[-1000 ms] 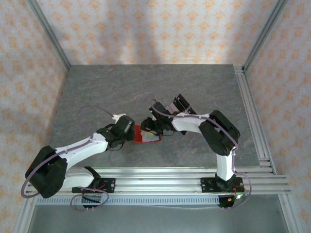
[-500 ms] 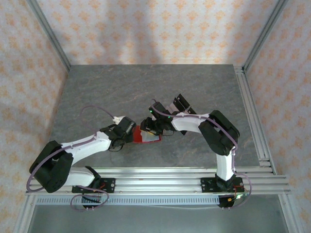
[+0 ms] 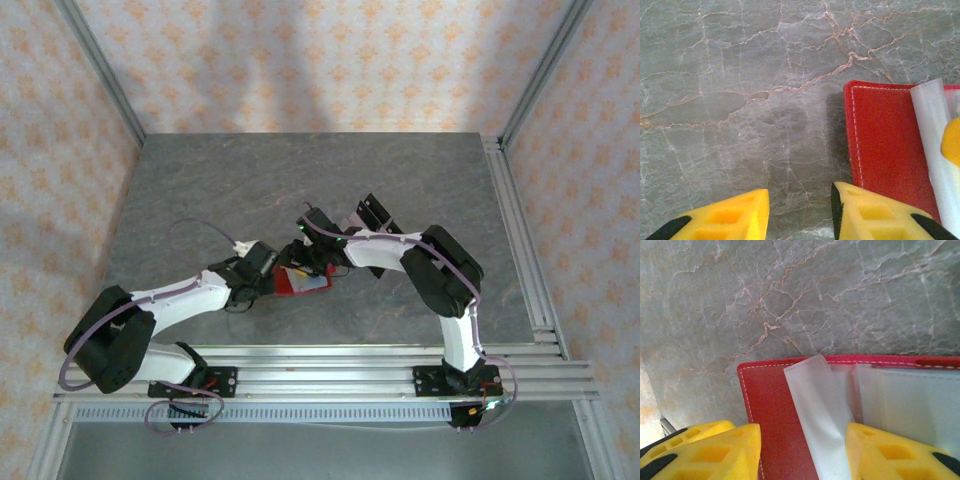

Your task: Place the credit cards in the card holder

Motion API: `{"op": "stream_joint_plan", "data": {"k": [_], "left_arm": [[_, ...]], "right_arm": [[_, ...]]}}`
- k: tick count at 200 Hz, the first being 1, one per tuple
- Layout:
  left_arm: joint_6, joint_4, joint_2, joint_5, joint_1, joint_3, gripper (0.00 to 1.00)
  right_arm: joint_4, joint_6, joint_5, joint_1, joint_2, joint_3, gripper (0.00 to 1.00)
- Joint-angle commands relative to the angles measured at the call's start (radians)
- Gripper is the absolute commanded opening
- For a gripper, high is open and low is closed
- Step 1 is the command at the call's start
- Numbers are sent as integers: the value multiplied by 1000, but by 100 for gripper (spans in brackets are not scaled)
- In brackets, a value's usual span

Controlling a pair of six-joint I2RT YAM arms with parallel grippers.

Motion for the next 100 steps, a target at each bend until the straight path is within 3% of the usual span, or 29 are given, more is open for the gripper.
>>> {"op": "stream_joint_plan", "data": {"k": [1,100], "left_arm": [[16,6,-40,-30,-3,-16,38],[10,6,-109,-42,2,-48,38]], "right_arm": [[-23,16,-9,8,13,31,48],[-74,-2,-9,17,-14,105,48]]}}
